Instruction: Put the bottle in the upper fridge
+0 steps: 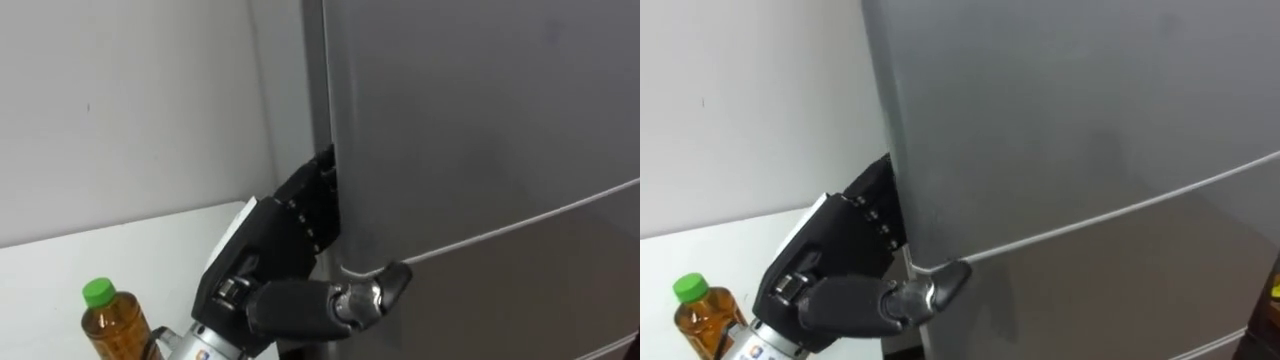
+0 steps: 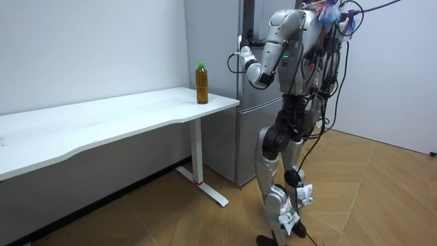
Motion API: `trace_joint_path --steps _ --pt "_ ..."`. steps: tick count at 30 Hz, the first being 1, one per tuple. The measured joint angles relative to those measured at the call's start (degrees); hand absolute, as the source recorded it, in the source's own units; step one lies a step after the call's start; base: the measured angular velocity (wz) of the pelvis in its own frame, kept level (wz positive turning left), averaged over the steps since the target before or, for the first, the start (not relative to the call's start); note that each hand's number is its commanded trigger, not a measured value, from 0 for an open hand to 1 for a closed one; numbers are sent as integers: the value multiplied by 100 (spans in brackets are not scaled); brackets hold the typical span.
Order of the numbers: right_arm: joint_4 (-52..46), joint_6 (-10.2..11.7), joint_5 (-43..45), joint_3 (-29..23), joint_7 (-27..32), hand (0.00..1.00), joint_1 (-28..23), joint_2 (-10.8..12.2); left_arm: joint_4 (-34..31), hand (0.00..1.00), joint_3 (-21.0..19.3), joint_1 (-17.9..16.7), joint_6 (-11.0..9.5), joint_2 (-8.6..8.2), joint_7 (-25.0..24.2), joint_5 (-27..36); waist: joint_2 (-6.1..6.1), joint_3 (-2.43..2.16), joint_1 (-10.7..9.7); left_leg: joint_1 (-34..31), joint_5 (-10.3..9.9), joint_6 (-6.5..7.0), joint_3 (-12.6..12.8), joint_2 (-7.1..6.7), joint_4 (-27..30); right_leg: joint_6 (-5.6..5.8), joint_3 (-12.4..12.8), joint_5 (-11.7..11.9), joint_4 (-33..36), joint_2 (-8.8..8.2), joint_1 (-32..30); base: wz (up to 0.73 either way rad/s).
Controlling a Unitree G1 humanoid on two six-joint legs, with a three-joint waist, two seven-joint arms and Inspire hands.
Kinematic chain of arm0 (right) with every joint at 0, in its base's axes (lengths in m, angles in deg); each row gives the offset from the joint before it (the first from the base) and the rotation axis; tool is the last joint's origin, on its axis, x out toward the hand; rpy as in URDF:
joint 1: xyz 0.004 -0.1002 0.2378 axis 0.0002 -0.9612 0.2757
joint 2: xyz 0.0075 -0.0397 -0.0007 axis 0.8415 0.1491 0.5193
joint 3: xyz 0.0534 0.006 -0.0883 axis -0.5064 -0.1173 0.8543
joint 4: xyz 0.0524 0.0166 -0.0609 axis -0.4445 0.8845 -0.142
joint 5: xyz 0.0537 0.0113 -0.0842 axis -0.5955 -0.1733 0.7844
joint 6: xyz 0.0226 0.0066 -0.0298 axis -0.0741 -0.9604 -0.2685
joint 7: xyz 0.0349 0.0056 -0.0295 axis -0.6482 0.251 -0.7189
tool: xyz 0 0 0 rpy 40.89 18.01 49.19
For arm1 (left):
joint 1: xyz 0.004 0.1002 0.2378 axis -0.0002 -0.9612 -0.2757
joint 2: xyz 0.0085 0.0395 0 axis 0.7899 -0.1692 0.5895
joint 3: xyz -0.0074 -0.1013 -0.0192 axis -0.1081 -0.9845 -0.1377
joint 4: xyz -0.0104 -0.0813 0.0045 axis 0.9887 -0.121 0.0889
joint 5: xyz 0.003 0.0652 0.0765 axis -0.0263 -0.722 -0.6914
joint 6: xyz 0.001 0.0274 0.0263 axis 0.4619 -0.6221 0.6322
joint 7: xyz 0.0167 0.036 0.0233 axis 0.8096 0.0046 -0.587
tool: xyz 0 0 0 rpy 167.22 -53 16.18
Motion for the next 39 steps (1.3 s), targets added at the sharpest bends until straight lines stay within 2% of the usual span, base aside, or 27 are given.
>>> trace_joint_path --steps 1,4,22,23,24,26,27,29,31,36,39 --pt "13 -11 -1 13 -2 0 31 1 1 100 49 1 6 -45 65 -12 -6 2 0 -1 0 0 -6 -2 0 1 0 0 0 -2 2 6" --pt "16 -19 -46 114 -1 0 50 -5 1 100 50 4 8 3 118 -11 -8 4 -4 -1 0 0 -12 3 1 1 -3 0 -2 -4 8 0" --pt "6 -65 -302 323 0 0 49 -47 0 100 89 5 28 -3 156 -5 1 -2 -7 3 0 0 -11 0 2 4 -18 3 -54 20 58 0" --pt "7 -66 -302 324 0 0 50 -47 1 90 92 5 28 -2 155 -5 1 -2 -7 4 0 -1 -11 1 3 4 -19 3 -55 20 65 0" --pt "6 -67 -302 326 0 0 52 -47 1 87 98 5 29 -4 155 -5 -1 -1 -6 4 0 0 -12 1 3 4 -24 3 -54 20 76 0" --pt "6 -74 -304 326 1 0 49 -47 2 67 100 5 30 -5 155 -4 -3 0 -7 7 0 0 -12 2 3 5 -25 4 -53 18 88 0" --pt "-3 -93 -300 325 -1 0 45 -46 3 53 99 5 30 -5 154 -6 -5 2 -7 11 0 0 -10 4 2 4 -21 4 -51 16 82 0" --pt "-13 -127 -301 323 -7 0 49 -48 5 1 99 5 35 -13 151 -3 -10 1 -7 13 0 0 -8 5 2 4 -17 4 -51 8 57 0" --pt "-18 -158 -303 322 -32 0 55 -53 11 0 112 4 71 -92 137 28 -20 4 -7 10 0 0 -3 4 2 4 -11 5 -52 -2 50 0" --pt "-24 -181 -305 323 -43 0 62 -57 8 0 246 5 73 -79 -137 123 -26 1 -12 -14 0 0 15 -4 2 16 2 12 -70 -3 28 0" --pt "-30 -181 -314 313 -42 0 70 -70 -3 0 396 5 53 -101 -269 124 15 -26 -24 -98 0 0 18 -13 47 45 -8 29 -88 -7 5 5"
